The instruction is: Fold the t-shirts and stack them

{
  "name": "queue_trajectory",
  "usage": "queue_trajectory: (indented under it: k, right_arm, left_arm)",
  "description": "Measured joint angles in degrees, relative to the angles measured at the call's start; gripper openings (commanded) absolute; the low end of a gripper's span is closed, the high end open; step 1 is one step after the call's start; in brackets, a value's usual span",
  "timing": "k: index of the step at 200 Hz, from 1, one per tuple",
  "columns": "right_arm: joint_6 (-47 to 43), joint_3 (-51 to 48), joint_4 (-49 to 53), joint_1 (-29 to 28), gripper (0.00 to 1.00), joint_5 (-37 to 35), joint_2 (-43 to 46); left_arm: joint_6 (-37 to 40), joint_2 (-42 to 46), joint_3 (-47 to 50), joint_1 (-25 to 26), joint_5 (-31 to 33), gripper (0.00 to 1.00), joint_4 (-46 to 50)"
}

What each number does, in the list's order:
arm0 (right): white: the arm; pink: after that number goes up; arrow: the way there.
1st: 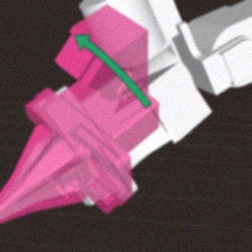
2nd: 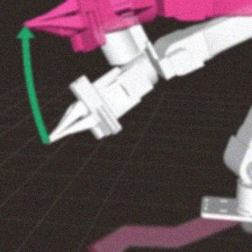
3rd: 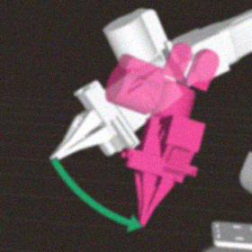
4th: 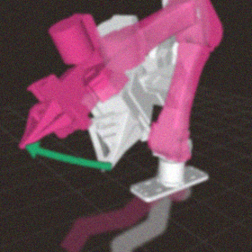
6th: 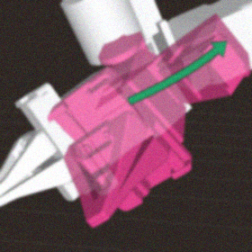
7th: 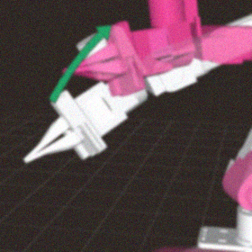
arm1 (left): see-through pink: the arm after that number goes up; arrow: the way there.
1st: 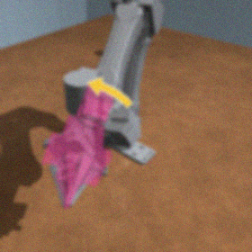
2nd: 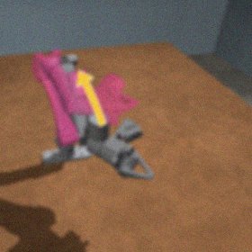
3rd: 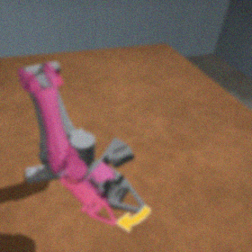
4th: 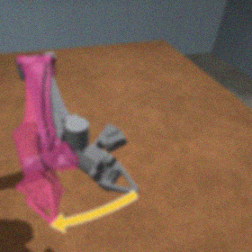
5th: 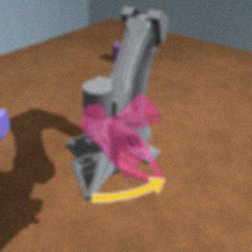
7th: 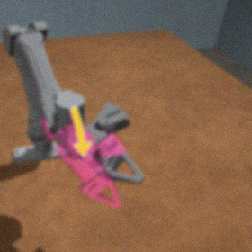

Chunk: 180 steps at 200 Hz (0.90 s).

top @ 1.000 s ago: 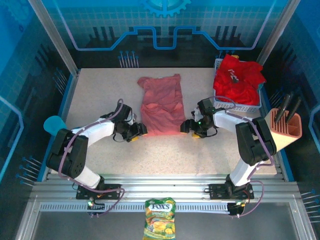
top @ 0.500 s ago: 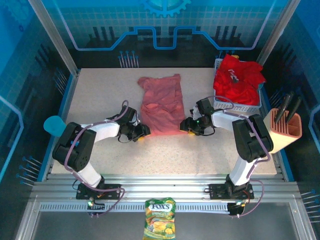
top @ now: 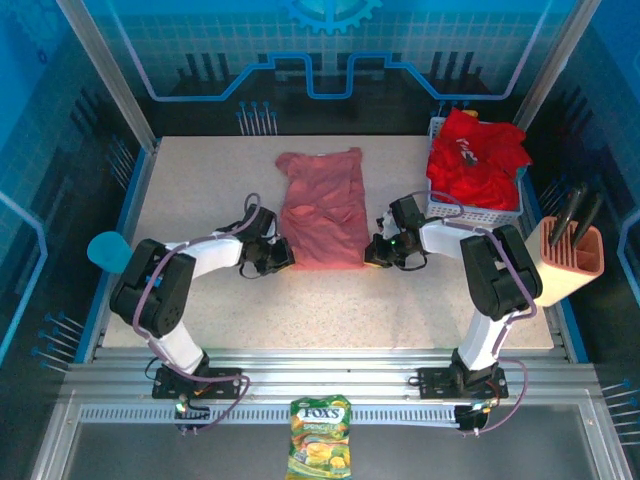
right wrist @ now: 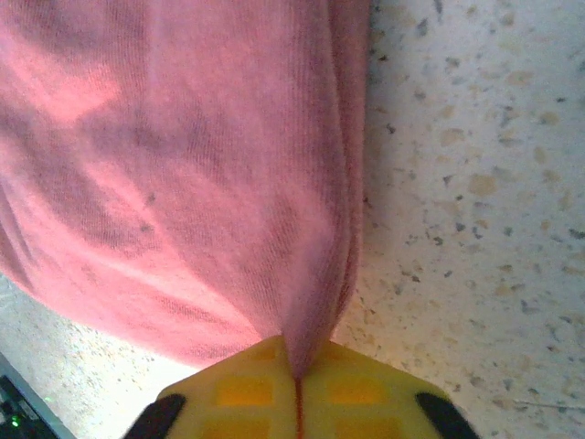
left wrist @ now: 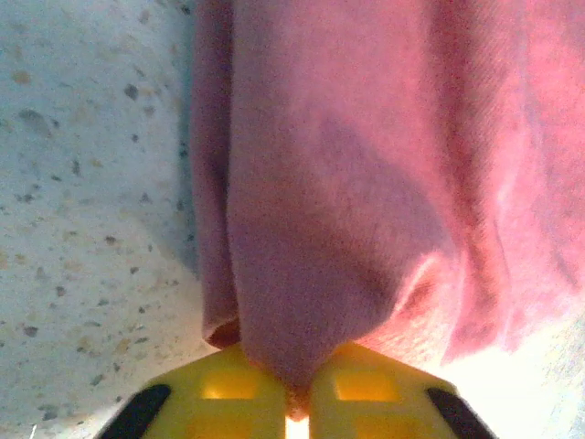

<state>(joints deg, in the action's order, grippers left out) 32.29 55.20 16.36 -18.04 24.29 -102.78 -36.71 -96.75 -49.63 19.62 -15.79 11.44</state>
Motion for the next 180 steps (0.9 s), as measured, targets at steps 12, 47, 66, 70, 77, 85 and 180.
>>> queue_trajectory:
  k: [12, 47, 66, 70, 77, 85, 180]
  right_arm:
    - [0.04, 0.00, 0.04, 0.00, 0.02, 0.00, 0.00]
    - [0.04, -0.20, 1.25, -0.35, 0.00, -0.20, 0.81]
    - [0.11, -1.84, 2.25, -1.53, 0.00, -0.22, 3.52]
    - [0.13, -2.29, 2.51, -1.88, 0.00, -0.24, 4.22]
    - [0.28, -3.32, 2.95, -2.58, 0.00, -0.26, 5.64]
    - [0.50, -4.72, 3.54, -3.56, 0.01, -0.42, 7.37]
    - [8.24, -20.61, 6.38, -13.42, 0.48, -6.38, 23.50]
  left_arm:
    - [0.83, 0.00, -0.66, 0.00, 0.57, 0.00, 0.94]
    - [1.31, 2.14, -0.09, 0.00, 1.66, 0.00, 4.48]
    - [1.25, 7.26, 2.27, 0.11, 1.79, 0.00, 6.47]
    - [1.25, 8.76, 2.95, 0.28, 1.86, 0.00, 6.99]
    - [1.16, 11.34, 4.09, 0.57, 1.92, 0.00, 8.00]
    - [1.01, 14.14, 5.29, 1.03, 1.90, 0.00, 9.14]
    - [-4.92, 27.12, 21.33, 5.70, 1.01, 0.32, 14.03]
